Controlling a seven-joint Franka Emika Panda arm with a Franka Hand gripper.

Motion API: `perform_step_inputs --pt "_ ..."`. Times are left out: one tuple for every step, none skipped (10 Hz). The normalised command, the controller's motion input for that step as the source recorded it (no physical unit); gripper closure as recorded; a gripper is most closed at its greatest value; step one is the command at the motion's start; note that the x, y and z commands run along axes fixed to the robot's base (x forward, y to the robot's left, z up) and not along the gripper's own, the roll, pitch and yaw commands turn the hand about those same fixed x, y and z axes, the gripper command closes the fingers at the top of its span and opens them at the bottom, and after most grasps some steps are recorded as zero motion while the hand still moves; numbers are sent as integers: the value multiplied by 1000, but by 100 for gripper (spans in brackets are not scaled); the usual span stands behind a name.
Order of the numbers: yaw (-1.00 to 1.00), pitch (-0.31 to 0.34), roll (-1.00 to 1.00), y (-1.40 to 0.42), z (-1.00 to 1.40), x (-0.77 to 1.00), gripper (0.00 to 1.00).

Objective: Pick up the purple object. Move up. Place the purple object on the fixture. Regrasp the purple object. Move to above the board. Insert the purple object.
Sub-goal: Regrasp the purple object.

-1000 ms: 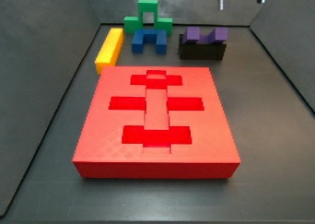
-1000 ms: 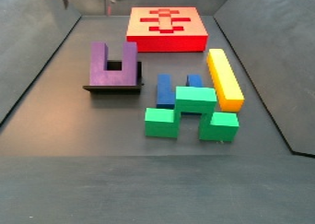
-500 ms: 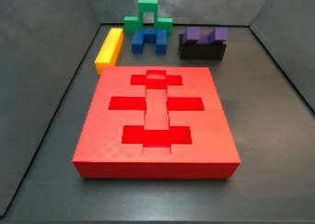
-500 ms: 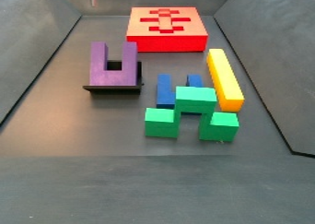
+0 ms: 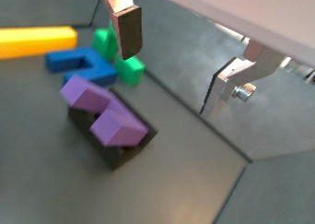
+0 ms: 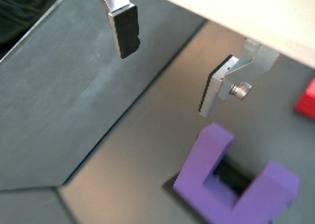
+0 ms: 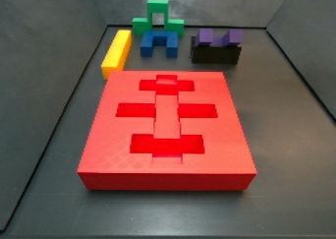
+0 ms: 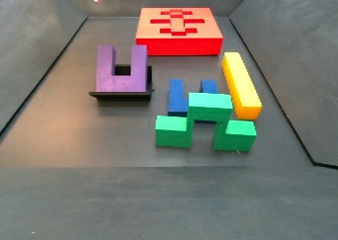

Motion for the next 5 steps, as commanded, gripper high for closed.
perform_step_inputs --pt "0 823 869 -120 0 594 0" --pt "0 671 666 -154 -274 800 0" --pt "126 200 369 77 -411 971 0" --pt "160 120 309 109 -386 926 0" --pt "246 131 409 97 -314 831 0"
